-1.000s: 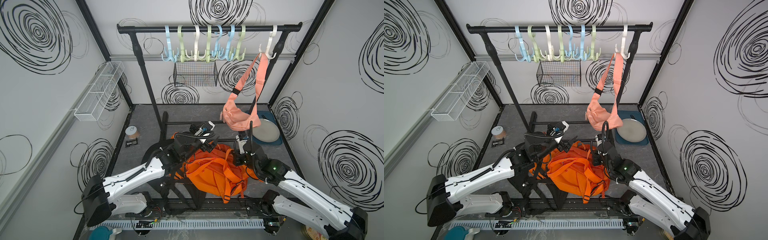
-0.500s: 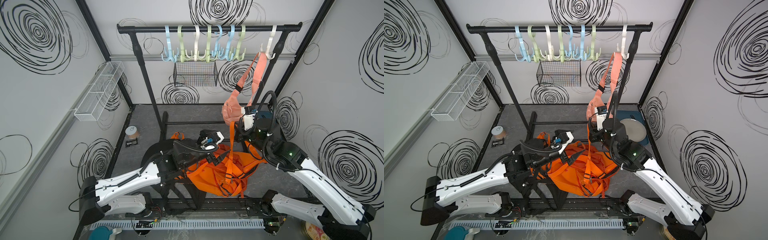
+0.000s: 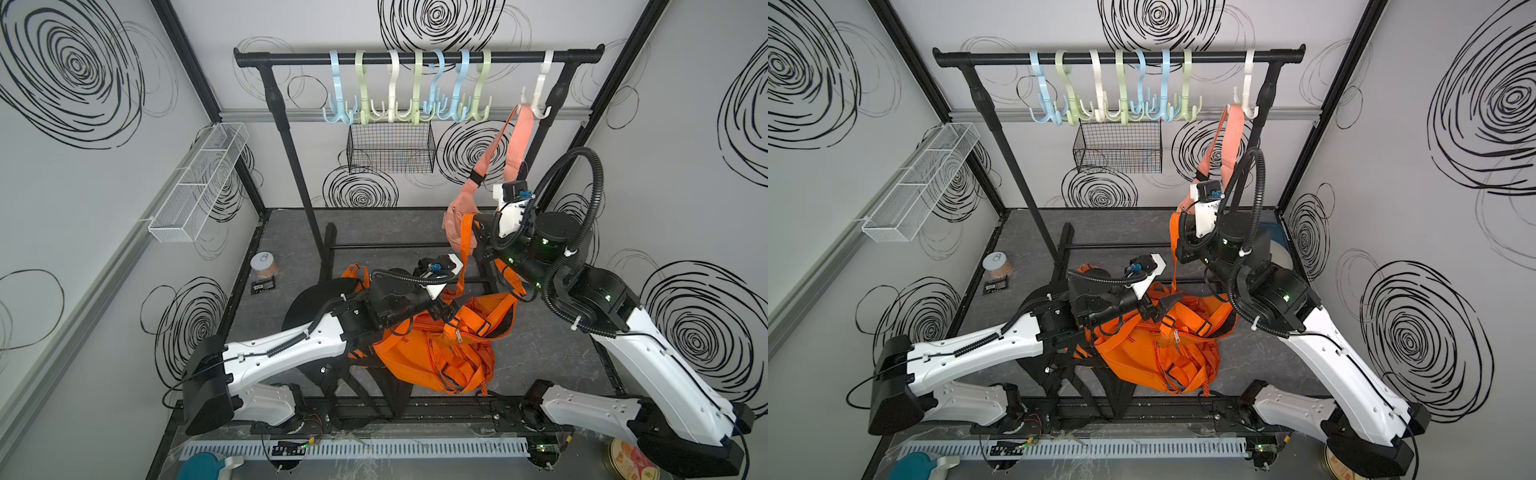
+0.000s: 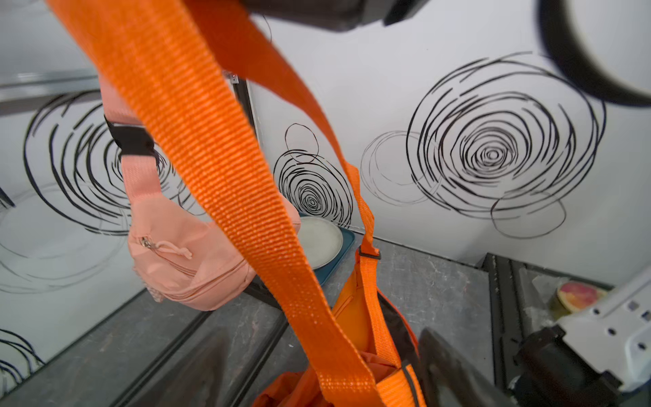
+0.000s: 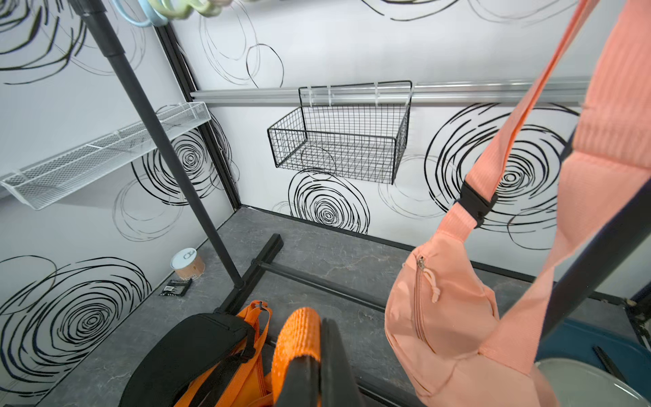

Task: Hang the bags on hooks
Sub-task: Pick up the bag from the bag.

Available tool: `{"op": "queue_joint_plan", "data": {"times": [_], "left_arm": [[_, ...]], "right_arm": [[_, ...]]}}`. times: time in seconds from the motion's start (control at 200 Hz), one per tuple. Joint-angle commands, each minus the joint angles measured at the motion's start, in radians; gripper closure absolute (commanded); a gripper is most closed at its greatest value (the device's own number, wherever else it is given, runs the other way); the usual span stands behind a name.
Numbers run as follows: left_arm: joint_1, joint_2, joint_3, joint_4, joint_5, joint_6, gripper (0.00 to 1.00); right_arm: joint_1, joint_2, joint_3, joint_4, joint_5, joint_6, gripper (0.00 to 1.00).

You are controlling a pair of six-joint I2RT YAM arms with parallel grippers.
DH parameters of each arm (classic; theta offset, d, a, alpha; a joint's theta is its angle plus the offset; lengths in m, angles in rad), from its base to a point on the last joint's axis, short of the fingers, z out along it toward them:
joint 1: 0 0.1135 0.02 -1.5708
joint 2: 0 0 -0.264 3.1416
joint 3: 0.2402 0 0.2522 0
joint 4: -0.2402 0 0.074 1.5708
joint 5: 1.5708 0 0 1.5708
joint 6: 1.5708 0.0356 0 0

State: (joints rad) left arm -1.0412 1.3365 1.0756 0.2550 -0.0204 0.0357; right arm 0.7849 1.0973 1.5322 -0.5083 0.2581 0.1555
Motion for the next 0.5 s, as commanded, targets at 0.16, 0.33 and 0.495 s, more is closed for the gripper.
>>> {"op": "queue_joint_plan", "data": {"times": [0.16, 0.33, 0.495], "left_arm": [[0.037, -0.01, 0.052, 0.032, 0.021, -0.036, 0.57], [0.089, -0.034, 0.027, 0.044, 0.06, -0.07, 0.82], [0.125, -0.034, 0.06, 0.054, 0.085, -0.086, 0.96]], "right_arm": [[0.023, 0.016, 0.14, -0.033, 0.055, -0.08, 1.0], [0.023, 0.042, 0.229, -0.051, 0.035, -0.108, 1.0], [0.022, 0.077, 0.311, -0.051, -0.002, -0.112, 1.0]]}}
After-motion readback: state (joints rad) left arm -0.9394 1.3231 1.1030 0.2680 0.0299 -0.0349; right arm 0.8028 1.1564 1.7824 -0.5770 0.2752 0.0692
